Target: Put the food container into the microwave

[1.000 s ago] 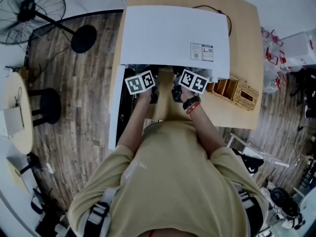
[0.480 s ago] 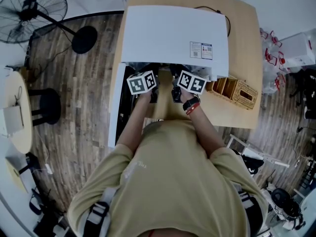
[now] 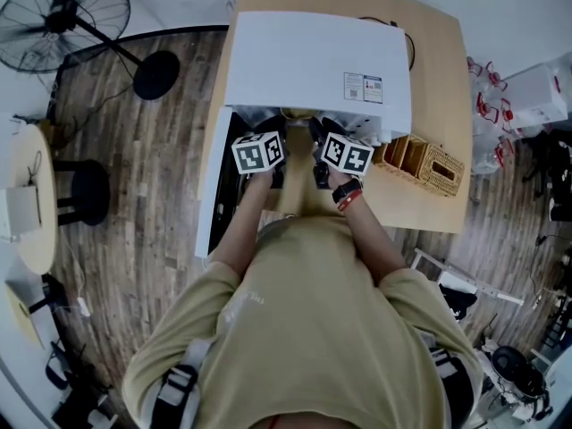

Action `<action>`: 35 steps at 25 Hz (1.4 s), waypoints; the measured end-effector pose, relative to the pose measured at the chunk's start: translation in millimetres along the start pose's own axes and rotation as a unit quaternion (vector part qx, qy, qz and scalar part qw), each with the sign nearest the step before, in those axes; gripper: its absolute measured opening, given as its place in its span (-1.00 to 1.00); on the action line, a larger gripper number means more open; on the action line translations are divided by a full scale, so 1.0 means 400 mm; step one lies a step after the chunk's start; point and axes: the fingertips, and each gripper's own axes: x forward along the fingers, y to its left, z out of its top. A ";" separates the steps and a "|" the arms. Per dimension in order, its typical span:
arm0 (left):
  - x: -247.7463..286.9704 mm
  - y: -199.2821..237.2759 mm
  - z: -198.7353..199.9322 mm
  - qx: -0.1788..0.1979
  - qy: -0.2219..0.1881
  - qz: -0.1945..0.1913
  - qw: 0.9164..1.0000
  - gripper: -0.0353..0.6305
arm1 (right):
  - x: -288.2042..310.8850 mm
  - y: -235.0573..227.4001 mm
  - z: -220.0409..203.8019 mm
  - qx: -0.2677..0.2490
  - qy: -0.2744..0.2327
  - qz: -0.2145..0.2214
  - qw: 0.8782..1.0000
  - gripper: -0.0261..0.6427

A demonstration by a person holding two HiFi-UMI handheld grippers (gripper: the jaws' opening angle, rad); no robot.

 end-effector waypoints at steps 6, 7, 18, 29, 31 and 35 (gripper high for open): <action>-0.060 -0.009 -0.007 0.026 -0.018 0.012 0.999 -0.76 | -0.047 0.016 -0.014 -0.024 -0.012 0.000 1.000 -0.46; -0.072 -0.010 -0.009 0.029 -0.020 0.014 0.999 -0.76 | -0.054 0.020 -0.019 -0.029 -0.012 0.001 1.000 -0.48; -0.188 -0.065 -0.068 0.072 -0.056 0.011 0.996 -0.76 | -0.188 0.061 -0.044 -0.102 -0.042 -0.011 0.994 -0.65; -0.235 -0.095 -0.123 0.095 -0.057 0.000 0.994 -0.83 | -0.268 0.073 -0.083 -0.141 -0.066 -0.030 0.987 -0.84; -0.237 -0.102 -0.124 0.102 -0.060 0.001 0.993 -0.83 | -0.272 0.076 -0.084 -0.140 -0.068 -0.027 0.987 -0.84; -0.240 -0.096 -0.127 0.110 -0.062 0.011 0.992 -0.83 | -0.268 0.079 -0.092 -0.138 -0.065 -0.023 0.988 -0.83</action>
